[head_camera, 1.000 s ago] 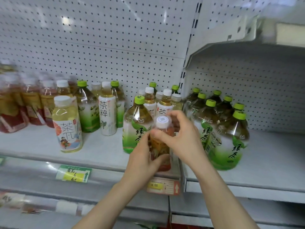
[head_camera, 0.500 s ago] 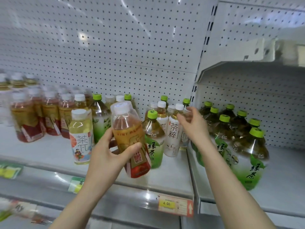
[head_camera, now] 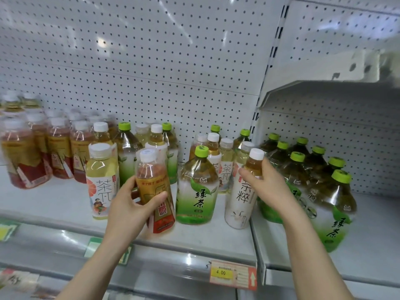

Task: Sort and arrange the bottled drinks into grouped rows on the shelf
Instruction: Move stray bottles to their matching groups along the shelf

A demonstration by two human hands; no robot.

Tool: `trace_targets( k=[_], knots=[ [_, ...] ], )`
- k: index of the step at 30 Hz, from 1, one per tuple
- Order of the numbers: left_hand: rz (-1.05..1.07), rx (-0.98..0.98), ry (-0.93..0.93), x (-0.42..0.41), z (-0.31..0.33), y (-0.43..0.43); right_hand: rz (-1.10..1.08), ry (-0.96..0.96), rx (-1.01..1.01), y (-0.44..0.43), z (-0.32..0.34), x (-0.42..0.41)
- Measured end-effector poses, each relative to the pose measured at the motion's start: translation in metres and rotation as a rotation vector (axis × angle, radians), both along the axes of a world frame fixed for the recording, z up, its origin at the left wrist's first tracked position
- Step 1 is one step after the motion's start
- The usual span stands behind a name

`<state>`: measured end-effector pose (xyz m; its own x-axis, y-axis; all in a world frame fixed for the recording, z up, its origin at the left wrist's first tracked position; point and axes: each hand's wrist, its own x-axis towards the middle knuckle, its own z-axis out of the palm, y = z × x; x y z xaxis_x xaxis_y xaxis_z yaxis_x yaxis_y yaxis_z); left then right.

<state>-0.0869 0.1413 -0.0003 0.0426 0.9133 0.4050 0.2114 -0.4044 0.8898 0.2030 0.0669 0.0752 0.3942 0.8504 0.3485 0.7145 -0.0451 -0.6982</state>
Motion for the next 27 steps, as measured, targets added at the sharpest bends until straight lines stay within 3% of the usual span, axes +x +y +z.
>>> trace_targets(
  k=[5, 10, 14, 20, 27],
  knots=[
    [-0.043, -0.015, 0.014, 0.002, -0.009, 0.005, -0.11, 0.167, 0.151, -0.005, -0.025, -0.007],
    [-0.176, -0.093, 0.032, 0.002, -0.007, 0.001, -0.134, 0.232, 0.215, -0.004, -0.073, -0.021],
    [-0.217, -0.107, -0.043, 0.002, -0.004, -0.009, -0.147, 0.27, 0.292, -0.008, -0.073, -0.03],
    [-0.118, -0.167, -0.401, -0.012, 0.017, -0.042, 0.055, 0.444, 0.41, -0.038, -0.048, -0.063],
    [-0.073, -0.288, -0.482, -0.072, 0.008, -0.086, 0.318, 0.645, 0.295, -0.047, -0.064, -0.142]
  ],
)
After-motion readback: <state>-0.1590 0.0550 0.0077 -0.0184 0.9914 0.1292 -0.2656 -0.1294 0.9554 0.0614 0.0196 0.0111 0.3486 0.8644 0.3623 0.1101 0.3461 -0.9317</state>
